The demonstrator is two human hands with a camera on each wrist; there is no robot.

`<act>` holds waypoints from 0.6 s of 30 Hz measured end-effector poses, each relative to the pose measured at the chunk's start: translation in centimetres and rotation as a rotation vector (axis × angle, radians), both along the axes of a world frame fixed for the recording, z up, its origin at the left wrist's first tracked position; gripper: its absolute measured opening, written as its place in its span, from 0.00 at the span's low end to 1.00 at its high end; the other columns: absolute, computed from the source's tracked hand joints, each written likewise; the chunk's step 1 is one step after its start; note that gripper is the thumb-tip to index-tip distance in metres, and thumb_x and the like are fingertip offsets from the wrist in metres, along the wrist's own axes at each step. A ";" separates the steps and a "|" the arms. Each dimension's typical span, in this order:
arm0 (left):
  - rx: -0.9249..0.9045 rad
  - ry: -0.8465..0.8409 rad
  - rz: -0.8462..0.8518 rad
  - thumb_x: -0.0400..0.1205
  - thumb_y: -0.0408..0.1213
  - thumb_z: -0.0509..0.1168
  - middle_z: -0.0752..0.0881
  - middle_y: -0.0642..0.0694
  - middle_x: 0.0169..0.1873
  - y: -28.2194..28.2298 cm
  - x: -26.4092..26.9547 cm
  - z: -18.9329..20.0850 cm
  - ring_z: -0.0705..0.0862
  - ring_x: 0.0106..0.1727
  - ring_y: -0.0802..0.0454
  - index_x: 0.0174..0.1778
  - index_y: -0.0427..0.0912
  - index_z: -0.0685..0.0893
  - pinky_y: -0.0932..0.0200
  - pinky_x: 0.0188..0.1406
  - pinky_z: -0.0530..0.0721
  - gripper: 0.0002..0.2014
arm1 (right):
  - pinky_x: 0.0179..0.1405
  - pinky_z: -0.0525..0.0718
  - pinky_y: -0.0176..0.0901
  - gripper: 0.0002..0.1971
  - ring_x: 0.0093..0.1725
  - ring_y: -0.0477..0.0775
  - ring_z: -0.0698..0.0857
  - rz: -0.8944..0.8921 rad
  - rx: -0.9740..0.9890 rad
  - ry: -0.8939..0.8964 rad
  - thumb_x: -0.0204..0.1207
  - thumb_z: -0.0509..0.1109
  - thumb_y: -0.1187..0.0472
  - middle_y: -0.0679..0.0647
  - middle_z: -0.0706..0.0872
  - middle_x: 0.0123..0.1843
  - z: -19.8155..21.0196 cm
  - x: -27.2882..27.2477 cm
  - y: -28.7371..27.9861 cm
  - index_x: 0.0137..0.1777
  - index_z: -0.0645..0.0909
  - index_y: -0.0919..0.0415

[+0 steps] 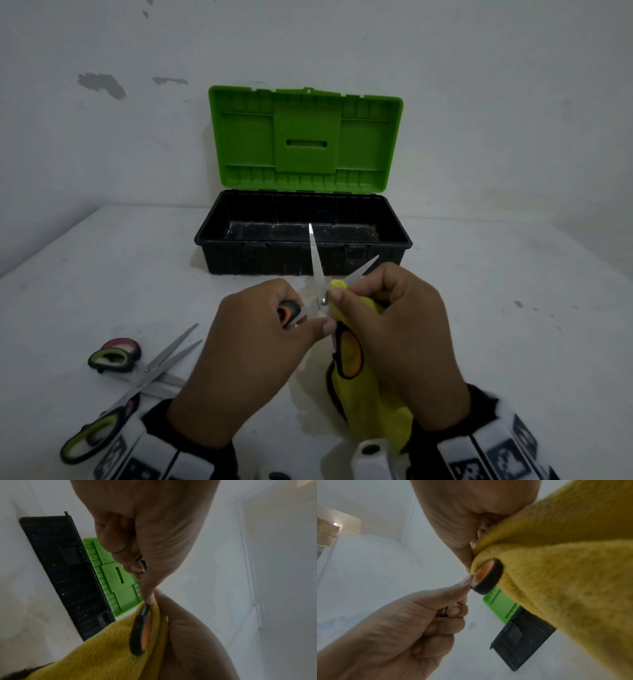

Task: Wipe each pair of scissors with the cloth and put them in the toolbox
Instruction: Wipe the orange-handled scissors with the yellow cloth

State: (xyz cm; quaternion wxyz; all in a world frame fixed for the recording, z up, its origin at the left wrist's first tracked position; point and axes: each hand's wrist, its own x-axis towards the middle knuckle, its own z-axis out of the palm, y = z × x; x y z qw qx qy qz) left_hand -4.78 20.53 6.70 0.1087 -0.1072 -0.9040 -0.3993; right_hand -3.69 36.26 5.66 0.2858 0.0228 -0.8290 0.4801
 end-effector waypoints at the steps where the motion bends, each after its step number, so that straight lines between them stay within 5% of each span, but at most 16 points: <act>1: 0.011 0.006 -0.003 0.66 0.61 0.75 0.79 0.53 0.26 -0.1 0.0 0.0 0.75 0.27 0.60 0.33 0.54 0.78 0.72 0.25 0.72 0.17 | 0.30 0.81 0.27 0.09 0.34 0.43 0.86 -0.027 -0.019 0.005 0.70 0.80 0.55 0.44 0.86 0.31 0.1 -0.2 0.3 0.35 0.83 0.53; 12: 0.066 0.048 -0.030 0.65 0.59 0.76 0.78 0.52 0.24 -0.4 -0.1 -0.1 0.74 0.25 0.59 0.31 0.51 0.80 0.75 0.32 0.75 0.17 | 0.29 0.81 0.29 0.11 0.33 0.43 0.85 -0.123 -0.066 0.002 0.69 0.81 0.52 0.45 0.86 0.31 0.5 -0.7 1.2 0.34 0.82 0.53; 18: 0.069 0.037 -0.039 0.64 0.59 0.76 0.78 0.52 0.24 -1.0 -0.3 -0.4 0.77 0.26 0.62 0.31 0.52 0.80 0.76 0.28 0.75 0.17 | 0.27 0.81 0.32 0.12 0.32 0.45 0.85 -0.075 -0.057 -0.010 0.69 0.81 0.52 0.47 0.86 0.30 0.4 -0.5 0.8 0.33 0.81 0.54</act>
